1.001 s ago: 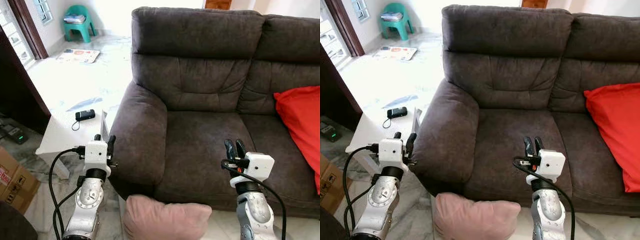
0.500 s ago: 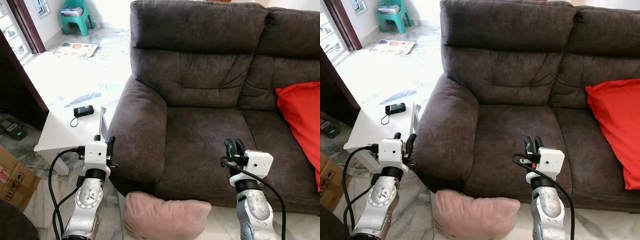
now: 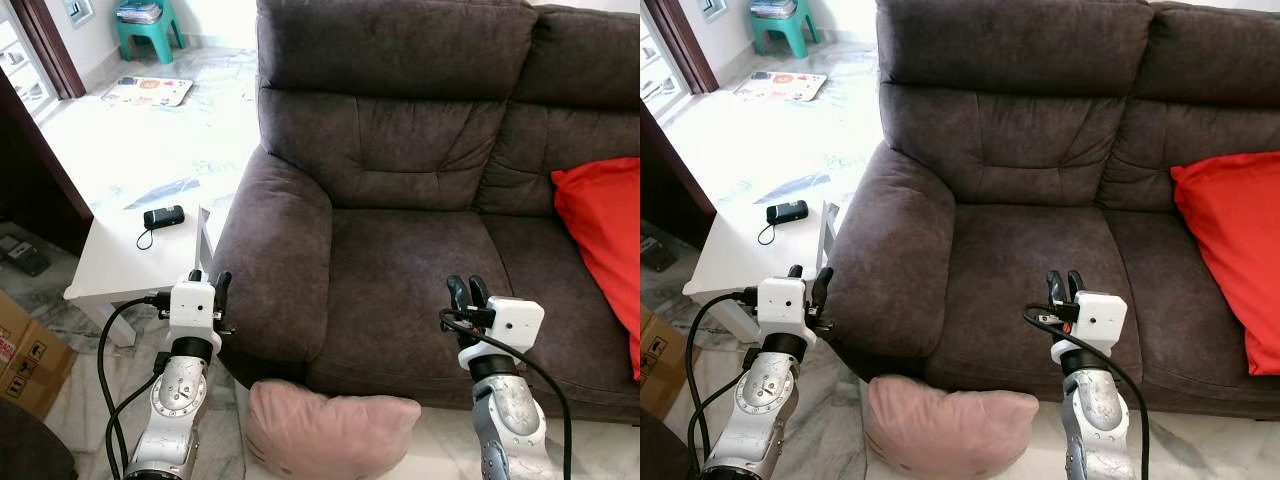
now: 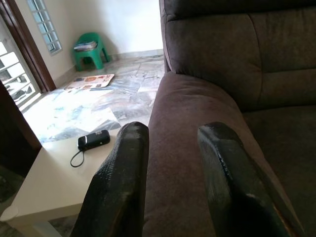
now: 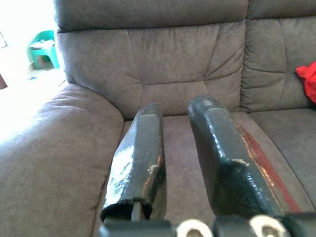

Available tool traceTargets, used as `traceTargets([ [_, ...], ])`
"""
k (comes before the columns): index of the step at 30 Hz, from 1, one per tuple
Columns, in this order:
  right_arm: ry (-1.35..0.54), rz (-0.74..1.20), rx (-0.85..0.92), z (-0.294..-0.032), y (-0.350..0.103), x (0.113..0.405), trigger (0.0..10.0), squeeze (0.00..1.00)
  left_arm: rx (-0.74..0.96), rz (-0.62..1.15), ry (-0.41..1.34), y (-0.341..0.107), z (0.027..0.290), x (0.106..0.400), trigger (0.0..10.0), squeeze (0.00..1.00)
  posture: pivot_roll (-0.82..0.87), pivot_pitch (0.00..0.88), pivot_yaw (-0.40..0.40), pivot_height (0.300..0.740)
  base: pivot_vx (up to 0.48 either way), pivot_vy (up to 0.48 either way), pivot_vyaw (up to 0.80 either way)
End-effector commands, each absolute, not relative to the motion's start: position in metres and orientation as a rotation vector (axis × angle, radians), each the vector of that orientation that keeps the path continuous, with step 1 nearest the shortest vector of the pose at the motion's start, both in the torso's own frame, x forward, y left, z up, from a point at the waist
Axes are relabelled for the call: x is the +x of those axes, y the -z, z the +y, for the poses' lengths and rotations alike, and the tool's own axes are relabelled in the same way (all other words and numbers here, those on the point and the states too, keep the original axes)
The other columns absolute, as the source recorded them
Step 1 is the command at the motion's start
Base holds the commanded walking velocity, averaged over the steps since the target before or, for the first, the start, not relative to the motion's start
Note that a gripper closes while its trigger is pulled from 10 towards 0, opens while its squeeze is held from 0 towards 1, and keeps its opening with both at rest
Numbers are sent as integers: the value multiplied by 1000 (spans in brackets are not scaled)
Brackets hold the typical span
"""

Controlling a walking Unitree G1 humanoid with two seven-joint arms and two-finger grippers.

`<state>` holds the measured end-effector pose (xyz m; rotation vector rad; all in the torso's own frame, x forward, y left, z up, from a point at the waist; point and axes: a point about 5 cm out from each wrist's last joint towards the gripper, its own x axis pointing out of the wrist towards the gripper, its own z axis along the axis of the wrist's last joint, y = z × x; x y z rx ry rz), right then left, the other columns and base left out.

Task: Move the pillow to the sofa from floor

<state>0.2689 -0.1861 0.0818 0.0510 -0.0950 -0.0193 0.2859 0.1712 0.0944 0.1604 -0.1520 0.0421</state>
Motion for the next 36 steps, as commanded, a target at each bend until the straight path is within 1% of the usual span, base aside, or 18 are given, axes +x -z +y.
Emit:
traceTargets([
  [1, 20, -105, 51, -186, -86, 270, 10000, 0, 150, -152, -40, -97, 170, 287, 10000, 0, -39, 105, -42, 740, 0, 0, 0],
  [6, 21, -103, 52, -186, -86, 271, 10000, 0, 149, -152, -39, -97, 170, 287, 10000, 0, -40, 105, -41, 732, 0, 0, 0],
  [13, 18, -112, 47, -187, -88, 273, 10000, 0, 151, -155, -43, -97, 171, 287, 10000, 0, -38, 103, -42, 677, 0, 0, 0],
  [32, 8, -96, 37, -185, -87, 274, 10000, 0, 152, -153, -44, -97, 172, 287, 10000, 0, -36, 102, -41, 677, 0, 0, 0],
  [36, 6, -97, 39, -185, -87, 275, 10000, 0, 152, -152, -44, -97, 172, 287, 10000, 0, -36, 102, -41, 652, 0, 0, 0],
])
